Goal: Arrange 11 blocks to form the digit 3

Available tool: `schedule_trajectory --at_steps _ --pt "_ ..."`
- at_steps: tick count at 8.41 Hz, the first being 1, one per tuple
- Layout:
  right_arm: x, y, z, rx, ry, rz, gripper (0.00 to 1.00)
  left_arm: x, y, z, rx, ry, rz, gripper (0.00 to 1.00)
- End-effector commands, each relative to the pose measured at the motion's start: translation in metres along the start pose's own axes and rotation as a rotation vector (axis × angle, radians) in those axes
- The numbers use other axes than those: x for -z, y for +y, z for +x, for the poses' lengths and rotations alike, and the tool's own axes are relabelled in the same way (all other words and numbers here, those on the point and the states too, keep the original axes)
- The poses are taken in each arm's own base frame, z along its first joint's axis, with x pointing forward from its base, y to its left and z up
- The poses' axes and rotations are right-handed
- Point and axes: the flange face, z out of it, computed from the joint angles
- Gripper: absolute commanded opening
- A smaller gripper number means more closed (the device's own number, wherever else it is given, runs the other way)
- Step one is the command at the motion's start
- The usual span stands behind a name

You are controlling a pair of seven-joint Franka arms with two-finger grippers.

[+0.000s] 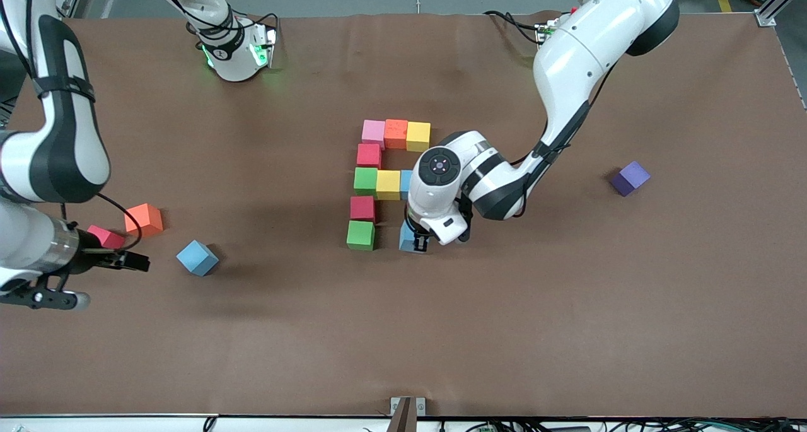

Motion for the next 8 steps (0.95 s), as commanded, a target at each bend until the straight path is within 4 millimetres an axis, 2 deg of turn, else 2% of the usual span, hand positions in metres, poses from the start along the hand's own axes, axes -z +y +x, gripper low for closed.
schedule_trajectory --at_steps 1,3,4,6,8 --pt "0.027 0.009 -0.015 0.018 0.021 0.010 1.00 -0.001 0.006 -0.015 0.006 -0.049 -0.032 0.32" --pt "0.050 0.027 -0.029 0.176 -0.007 0.004 1.00 -0.015 0.003 -0.021 0.000 -0.081 -0.044 0.32" --pt "0.074 0.027 -0.040 0.188 0.003 0.012 1.00 -0.022 0.002 -0.021 0.002 -0.089 -0.043 0.32" --pt "0.112 0.025 -0.075 0.197 -0.048 -0.006 1.00 -0.037 -0.005 -0.026 0.001 -0.092 -0.026 0.32" --pt "0.133 0.016 -0.118 0.199 -0.044 0.010 1.00 -0.042 -0.006 -0.026 0.015 -0.104 -0.028 0.32"
